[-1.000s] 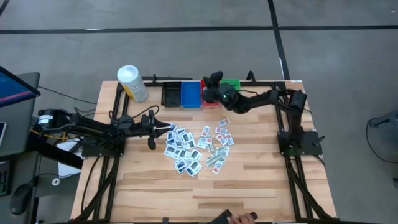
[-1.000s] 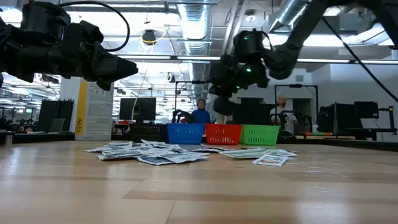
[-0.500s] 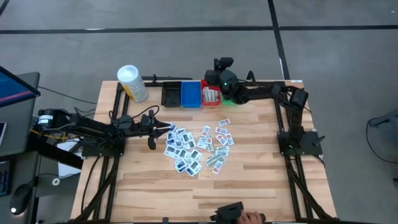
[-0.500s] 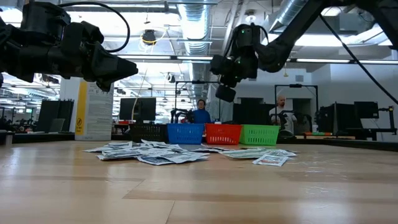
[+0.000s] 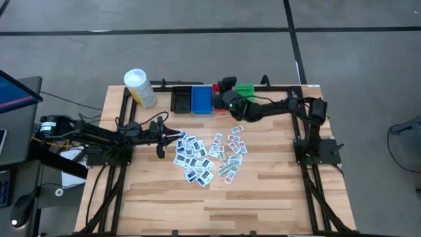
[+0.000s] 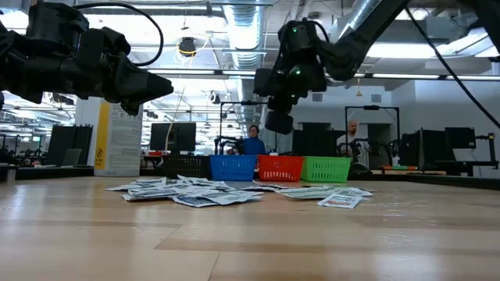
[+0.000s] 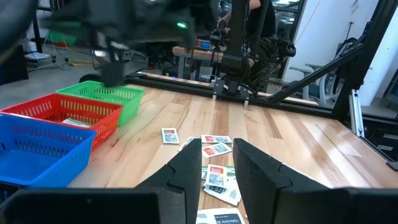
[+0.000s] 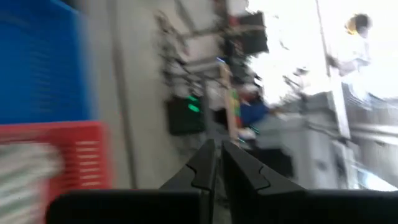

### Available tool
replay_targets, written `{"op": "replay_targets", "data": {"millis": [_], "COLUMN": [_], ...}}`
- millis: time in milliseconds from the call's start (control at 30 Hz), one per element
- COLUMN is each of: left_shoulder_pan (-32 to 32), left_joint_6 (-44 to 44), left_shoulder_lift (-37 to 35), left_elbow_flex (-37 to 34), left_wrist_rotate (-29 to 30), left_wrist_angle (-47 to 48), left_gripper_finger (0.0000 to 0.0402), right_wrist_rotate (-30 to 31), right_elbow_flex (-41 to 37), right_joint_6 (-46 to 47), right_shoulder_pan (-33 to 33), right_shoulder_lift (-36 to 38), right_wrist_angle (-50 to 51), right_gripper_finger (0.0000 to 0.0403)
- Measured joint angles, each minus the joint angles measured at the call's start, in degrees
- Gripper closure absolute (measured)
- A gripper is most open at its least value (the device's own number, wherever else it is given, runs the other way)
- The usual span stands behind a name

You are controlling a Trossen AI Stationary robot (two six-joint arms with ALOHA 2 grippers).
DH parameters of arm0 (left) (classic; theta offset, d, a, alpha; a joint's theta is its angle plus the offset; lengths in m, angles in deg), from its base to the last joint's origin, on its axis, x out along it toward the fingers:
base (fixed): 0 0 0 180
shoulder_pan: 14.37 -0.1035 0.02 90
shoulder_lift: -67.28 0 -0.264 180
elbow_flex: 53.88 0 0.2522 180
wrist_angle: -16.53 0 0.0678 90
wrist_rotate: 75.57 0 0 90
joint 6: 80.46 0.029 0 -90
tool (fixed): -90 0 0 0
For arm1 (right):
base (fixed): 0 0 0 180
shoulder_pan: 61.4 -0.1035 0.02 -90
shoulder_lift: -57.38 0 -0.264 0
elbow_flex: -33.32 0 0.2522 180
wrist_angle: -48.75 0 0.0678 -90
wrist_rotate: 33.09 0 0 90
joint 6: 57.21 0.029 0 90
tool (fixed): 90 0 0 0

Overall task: Pick & Place First Aid Supplies
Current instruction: Put the green bandage pack into the red bin

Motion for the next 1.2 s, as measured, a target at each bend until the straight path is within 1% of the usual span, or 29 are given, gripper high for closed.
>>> {"op": "replay_targets", "data": {"millis": [100, 167, 300, 400, 500, 567, 633, 667, 733, 900, 1067, 1200], "left_shoulder_pan": [0.0, 0.0, 0.0, 0.0, 0.0, 0.0, 0.0, 0.0, 0.0, 0.0, 0.0, 0.0], "left_joint_6": [0.0, 0.0, 0.0, 0.0, 0.0, 0.0, 0.0, 0.0, 0.0, 0.0, -0.8, -2.3], "left_shoulder_lift": [0.0, 0.0, 0.0, 0.0, 0.0, 0.0, 0.0, 0.0, 0.0, 0.0, 0.0, 0.0], "left_elbow_flex": [0.0, 0.0, 0.0, 0.0, 0.0, 0.0, 0.0, 0.0, 0.0, 0.0, 0.0, 0.0], "left_wrist_rotate": [0.0, 0.0, 0.0, 0.0, 0.0, 0.0, 0.0, 0.0, 0.0, 0.0, 0.0, 0.0], "left_wrist_angle": [0.0, 0.0, 0.0, 0.0, 0.0, 0.0, -0.1, -0.1, -0.4, -0.5, -0.8, -0.8], "left_gripper_finger": [0.0309, 0.0309, 0.0309, 0.0309, 0.0309, 0.0309, 0.0309, 0.0309, 0.0309, 0.0309, 0.0309, 0.0309], "right_wrist_rotate": [-3.7, -7.2, -18.9, -32.0, -48.1, -58.3, -66.1, -68.8, -70.3, -67.8, -64.7, -63.4], "right_elbow_flex": [-2.7, -4.9, -9.4, -12.5, -15.2, -16.7, -18.0, -18.2, -18.2, -18.2, -18.1, -18.1], "right_joint_6": [7.0, 11.8, 20.1, 23.3, 24.1, 24.2, 24.3, 24.3, 24.3, 24.2, 24.7, 29.4], "right_shoulder_pan": [-2.3, -3.7, -6.4, -8.5, -10.0, -11.1, -12.4, -13.1, -14.7, -17.9, -19.1, -19.6], "right_shoulder_lift": [3.7, 7.1, 15.0, 20.8, 25.5, 27.4, 28.7, 28.9, 28.9, 26.3, 22.5, 19.7], "right_wrist_angle": [7.3, 11.8, 21.7, 28.7, 33.6, 35.2, 36.3, 37.3, 38.0, 37.3, 33.5, 28.6], "right_gripper_finger": [0.0391, 0.0393, 0.0394, 0.0394, 0.0395, 0.0395, 0.0395, 0.0395, 0.0395, 0.0395, 0.0395, 0.0395]}}
